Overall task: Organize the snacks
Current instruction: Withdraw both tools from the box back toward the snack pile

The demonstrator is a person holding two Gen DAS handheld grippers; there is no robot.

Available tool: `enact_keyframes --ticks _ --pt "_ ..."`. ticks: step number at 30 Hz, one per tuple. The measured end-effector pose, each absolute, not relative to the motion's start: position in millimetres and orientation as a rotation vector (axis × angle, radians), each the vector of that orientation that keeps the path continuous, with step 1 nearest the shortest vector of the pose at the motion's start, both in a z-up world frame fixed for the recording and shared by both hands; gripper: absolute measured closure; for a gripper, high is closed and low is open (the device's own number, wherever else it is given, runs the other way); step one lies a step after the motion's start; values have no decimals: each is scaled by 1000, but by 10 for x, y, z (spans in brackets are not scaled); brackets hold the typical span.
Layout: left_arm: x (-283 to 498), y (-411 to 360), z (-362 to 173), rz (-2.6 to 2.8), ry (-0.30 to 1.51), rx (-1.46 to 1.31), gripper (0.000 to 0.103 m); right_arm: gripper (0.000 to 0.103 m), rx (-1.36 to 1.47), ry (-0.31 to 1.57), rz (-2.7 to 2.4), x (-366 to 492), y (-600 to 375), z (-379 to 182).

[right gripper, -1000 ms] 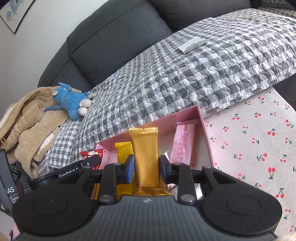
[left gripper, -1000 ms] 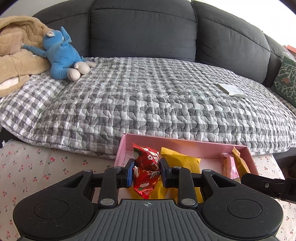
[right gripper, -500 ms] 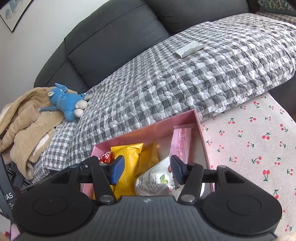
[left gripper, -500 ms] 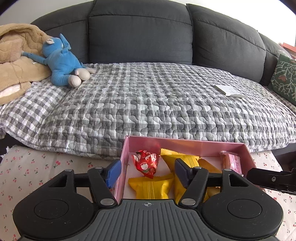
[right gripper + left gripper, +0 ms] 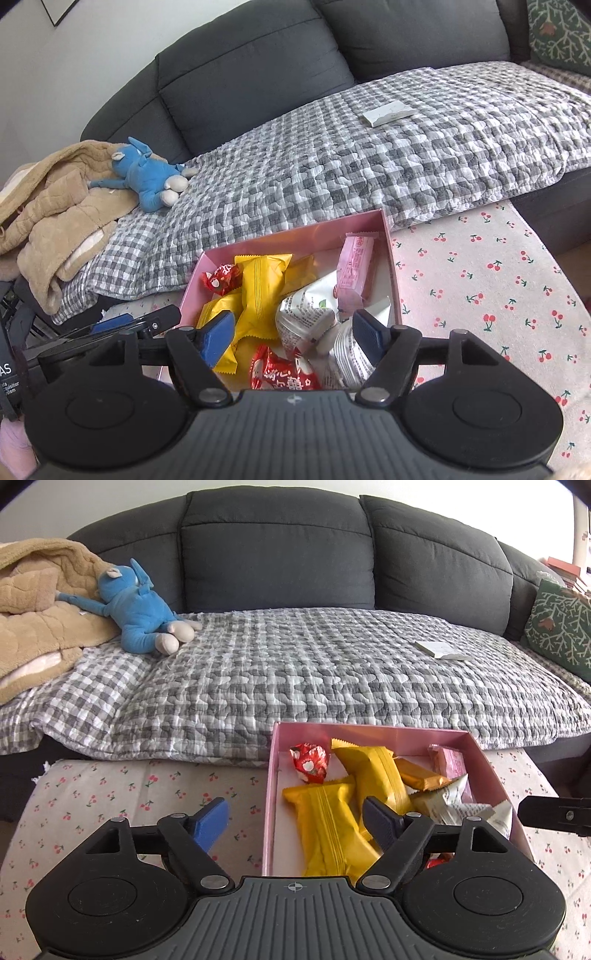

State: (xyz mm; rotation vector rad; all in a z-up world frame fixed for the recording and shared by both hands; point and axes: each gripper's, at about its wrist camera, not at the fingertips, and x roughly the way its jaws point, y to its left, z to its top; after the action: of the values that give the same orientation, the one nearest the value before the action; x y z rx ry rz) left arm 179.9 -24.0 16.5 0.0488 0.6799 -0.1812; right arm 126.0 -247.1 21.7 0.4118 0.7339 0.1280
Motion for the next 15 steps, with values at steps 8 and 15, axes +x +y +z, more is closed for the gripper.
enact_keyframes --ticks 8,15 --pt "1421 -48 158 -179 674 75 10 26 336 727 150 1006 -2323 241" --pt "1133 2 89 -190 686 132 8 17 247 731 176 771 -2152 203"
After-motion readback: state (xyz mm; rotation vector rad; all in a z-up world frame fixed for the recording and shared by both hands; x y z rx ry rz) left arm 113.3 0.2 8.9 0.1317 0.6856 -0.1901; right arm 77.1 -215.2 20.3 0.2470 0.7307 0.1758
